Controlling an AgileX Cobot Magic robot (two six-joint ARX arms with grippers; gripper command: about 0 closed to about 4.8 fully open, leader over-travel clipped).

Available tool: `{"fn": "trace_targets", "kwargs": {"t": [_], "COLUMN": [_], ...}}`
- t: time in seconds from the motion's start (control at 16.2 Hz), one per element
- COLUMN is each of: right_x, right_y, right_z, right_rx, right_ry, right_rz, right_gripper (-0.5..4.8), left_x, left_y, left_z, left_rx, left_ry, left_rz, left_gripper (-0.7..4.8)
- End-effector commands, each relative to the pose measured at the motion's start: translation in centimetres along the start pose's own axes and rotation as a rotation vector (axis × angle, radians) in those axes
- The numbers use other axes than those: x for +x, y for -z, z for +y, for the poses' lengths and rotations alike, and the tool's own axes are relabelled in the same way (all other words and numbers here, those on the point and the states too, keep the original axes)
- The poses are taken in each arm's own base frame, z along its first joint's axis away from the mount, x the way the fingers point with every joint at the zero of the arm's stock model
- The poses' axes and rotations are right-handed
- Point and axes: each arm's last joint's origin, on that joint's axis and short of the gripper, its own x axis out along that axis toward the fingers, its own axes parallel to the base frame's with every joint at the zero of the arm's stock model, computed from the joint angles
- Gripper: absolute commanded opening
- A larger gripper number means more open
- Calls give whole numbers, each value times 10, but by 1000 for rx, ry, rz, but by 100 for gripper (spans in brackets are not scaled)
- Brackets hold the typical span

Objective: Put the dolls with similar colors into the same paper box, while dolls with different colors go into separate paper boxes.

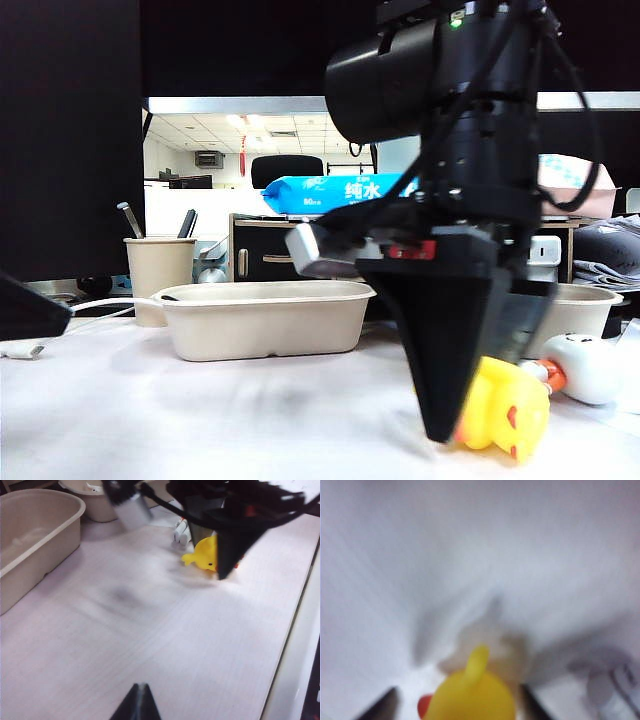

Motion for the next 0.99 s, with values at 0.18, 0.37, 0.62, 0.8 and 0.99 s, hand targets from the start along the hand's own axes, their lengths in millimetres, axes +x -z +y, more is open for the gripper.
{"fn": "trace_targets", "kwargs": {"t": [0.18, 0.37, 0.62, 0.8, 0.99], "right_x": [-5, -5, -5, -5, -6], "right_y": [4, 4, 4, 3, -1], "right_z": [1, 1, 1, 1, 1], "right_rx": [6, 5, 5, 3, -2], "right_ry": [5, 5, 4, 5, -4], "right_rz": [18, 19, 18, 4, -30], "right_gripper": [341, 205, 130, 112, 113], "left_x": [0, 0, 0, 0, 0], "left_y": [-1, -1, -1, -1, -1], "left_z": [-9, -12, -12, -12, -11], "left_rx": [29, 41, 42, 42, 38], "left_ry": [73, 106, 107, 107, 97], "left_rz": [-10, -10, -10, -11, -13], "left_gripper": [-5, -5, -5, -5, -5]}}
